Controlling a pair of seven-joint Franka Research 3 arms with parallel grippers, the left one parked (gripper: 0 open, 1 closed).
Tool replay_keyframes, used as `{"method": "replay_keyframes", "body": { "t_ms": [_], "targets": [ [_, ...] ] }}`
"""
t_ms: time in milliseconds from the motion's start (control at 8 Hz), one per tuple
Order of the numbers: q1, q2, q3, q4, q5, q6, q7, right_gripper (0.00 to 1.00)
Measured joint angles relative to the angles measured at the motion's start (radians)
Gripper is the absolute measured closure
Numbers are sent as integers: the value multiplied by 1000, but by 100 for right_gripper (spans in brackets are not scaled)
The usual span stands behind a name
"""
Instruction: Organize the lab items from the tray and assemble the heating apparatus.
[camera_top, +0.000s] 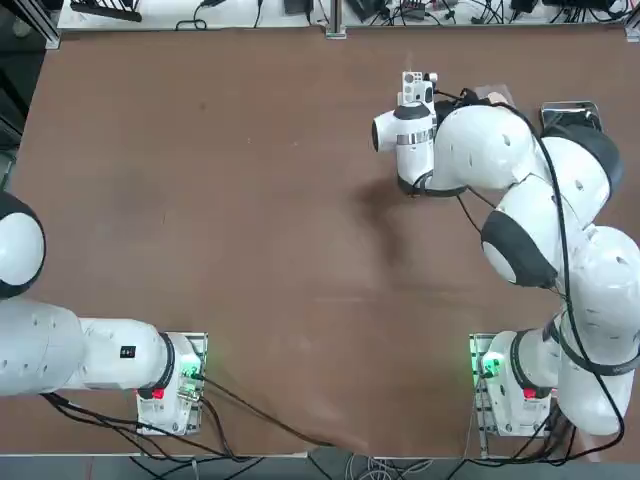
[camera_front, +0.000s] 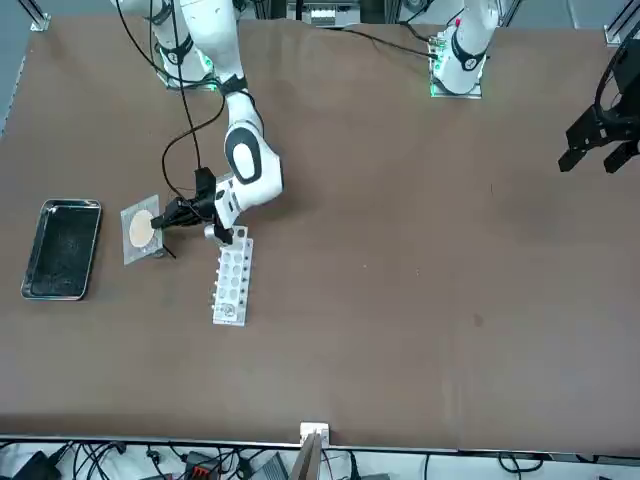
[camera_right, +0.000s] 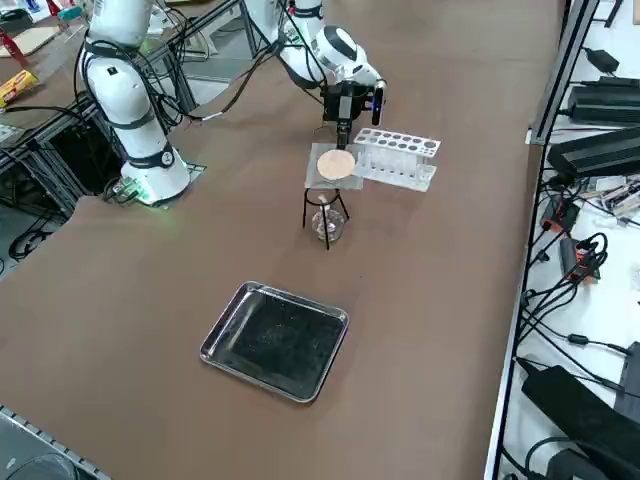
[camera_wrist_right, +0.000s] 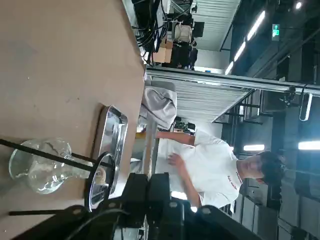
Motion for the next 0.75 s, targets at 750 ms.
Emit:
{"method": "replay_keyframes", "body": {
  "t_ms": [750],
  "targets": [
    [-8, 33, -3, -30, 0, 3, 36, 94]
  ]
}}
